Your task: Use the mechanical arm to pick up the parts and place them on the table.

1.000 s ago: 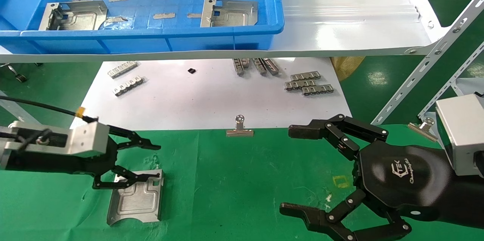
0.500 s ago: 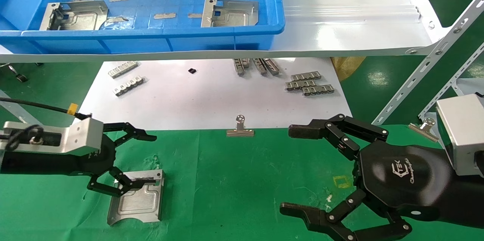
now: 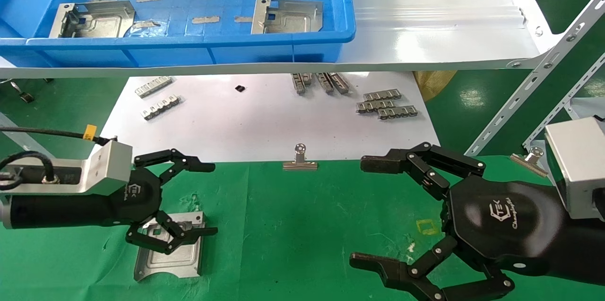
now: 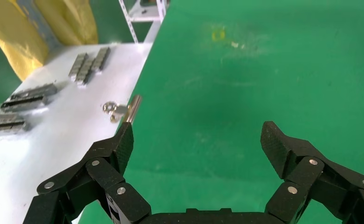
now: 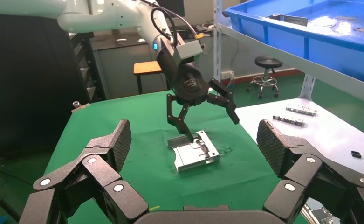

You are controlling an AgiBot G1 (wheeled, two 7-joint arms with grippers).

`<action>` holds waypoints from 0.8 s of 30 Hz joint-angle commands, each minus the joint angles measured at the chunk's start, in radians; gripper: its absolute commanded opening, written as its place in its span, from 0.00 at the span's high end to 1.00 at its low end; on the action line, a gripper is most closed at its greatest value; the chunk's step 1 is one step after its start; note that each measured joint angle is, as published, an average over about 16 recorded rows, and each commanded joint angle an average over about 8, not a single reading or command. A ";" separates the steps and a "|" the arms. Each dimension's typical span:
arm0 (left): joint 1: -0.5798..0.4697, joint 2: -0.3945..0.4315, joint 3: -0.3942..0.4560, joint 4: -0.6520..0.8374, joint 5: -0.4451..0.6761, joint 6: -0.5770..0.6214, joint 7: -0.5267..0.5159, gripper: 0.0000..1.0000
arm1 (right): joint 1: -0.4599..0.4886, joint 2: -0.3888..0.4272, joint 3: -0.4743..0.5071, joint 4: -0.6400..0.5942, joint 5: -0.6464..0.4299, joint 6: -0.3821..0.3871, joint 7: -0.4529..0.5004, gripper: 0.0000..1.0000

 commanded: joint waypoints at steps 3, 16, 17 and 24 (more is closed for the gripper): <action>0.044 -0.016 -0.052 -0.067 -0.016 -0.007 -0.049 0.00 | 0.000 0.000 0.000 0.000 0.000 0.000 0.000 0.00; 0.186 -0.066 -0.223 -0.284 -0.069 -0.030 -0.210 0.00 | 0.000 0.000 0.000 0.000 0.000 0.000 0.000 0.00; 0.196 -0.070 -0.236 -0.300 -0.073 -0.032 -0.222 0.00 | 0.000 0.000 0.000 0.000 0.000 0.000 0.000 0.00; 0.273 -0.097 -0.328 -0.417 -0.102 -0.045 -0.308 0.00 | 0.000 0.000 0.000 0.000 0.000 0.000 0.000 0.00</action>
